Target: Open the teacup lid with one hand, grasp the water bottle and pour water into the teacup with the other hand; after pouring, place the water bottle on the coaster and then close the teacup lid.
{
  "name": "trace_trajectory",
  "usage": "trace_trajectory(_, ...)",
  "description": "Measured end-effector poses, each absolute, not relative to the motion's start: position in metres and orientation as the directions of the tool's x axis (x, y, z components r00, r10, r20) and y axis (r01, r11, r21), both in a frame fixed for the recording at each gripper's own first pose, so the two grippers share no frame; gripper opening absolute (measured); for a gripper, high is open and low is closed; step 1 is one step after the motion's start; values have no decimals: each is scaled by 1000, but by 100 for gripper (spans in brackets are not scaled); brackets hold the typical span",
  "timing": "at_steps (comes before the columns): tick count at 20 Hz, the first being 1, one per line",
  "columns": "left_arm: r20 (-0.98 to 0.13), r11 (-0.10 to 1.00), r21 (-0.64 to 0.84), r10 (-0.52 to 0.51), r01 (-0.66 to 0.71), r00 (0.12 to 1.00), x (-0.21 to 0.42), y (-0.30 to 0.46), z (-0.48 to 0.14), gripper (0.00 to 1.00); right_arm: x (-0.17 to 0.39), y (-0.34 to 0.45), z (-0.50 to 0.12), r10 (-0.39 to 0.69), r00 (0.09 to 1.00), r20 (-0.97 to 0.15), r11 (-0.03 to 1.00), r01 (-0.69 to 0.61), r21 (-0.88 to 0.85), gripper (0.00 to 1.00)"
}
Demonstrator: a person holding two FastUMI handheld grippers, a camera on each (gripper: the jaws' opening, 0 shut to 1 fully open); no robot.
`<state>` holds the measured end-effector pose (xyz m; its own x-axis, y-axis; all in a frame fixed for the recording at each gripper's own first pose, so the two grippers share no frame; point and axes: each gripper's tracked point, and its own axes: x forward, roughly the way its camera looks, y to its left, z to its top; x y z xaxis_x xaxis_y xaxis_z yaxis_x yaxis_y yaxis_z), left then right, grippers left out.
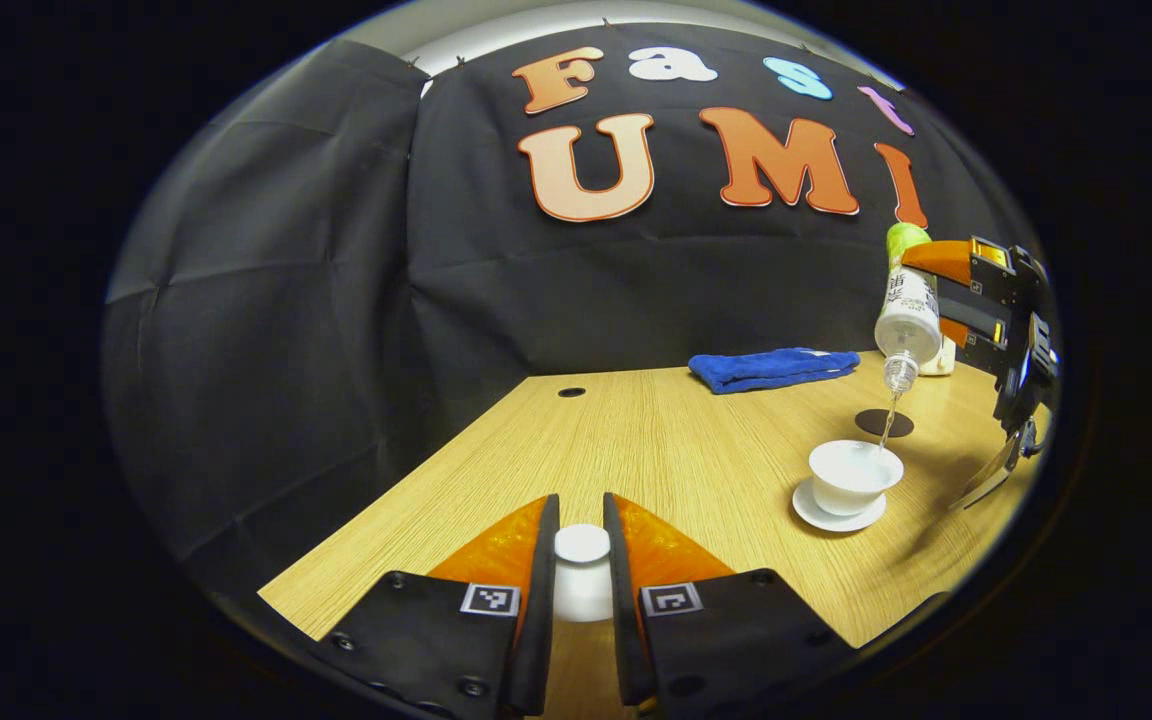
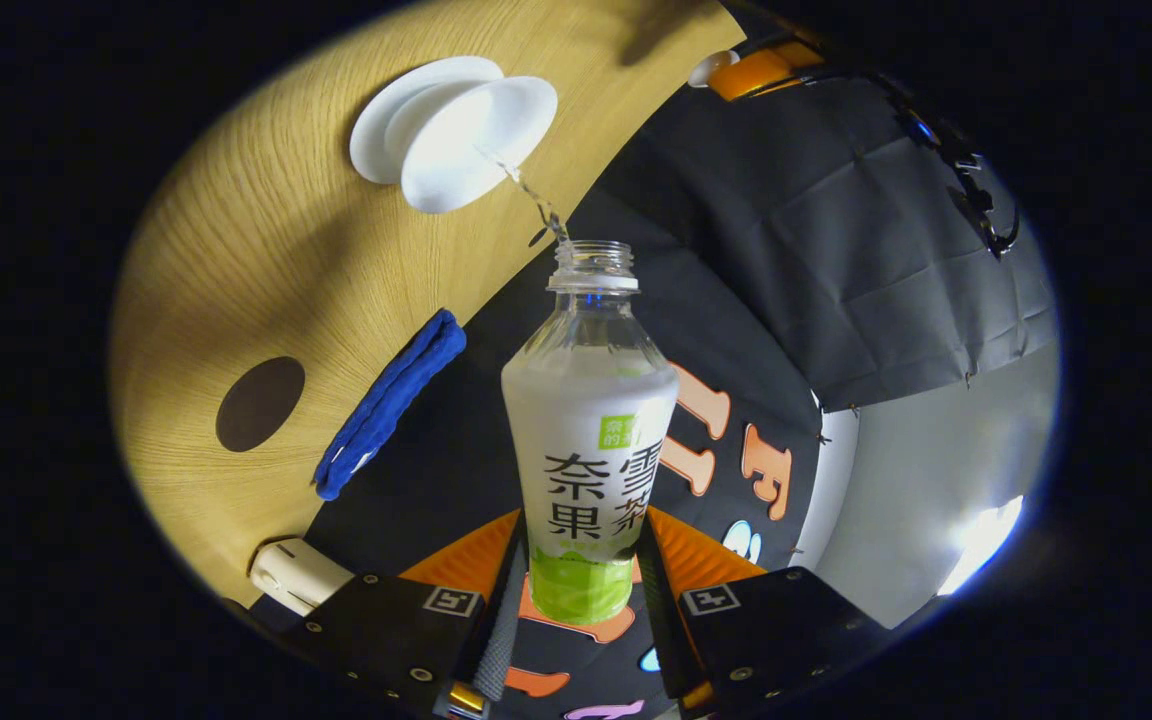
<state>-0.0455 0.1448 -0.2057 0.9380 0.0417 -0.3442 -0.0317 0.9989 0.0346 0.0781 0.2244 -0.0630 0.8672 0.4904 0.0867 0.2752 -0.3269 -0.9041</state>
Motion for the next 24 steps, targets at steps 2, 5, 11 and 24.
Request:
trace_trajectory(2, -348, 999, 33, 39, -30, 937, -46, 144, -207, 30, 73, 225, -61, 500, 861, 95, -335, 293, -895, 58)
trace_trajectory(5, -347, 999, 32, 38, -29, 937, -47, 145, -206, 27, 71, 227, -62, 506, 857, 94, -338, 297, -893, 55)
trace_trajectory(11, -346, 1000, 14, 28, -25, 938, -45, 140, -206, 30, 69, 236, -85, 500, 865, 21, -320, 207, -924, 59)
trace_trajectory(24, -342, 1000, 5, -12, 14, 940, -38, 119, -203, 30, 59, 236, -157, 460, 828, -321, 233, -461, -856, 59)
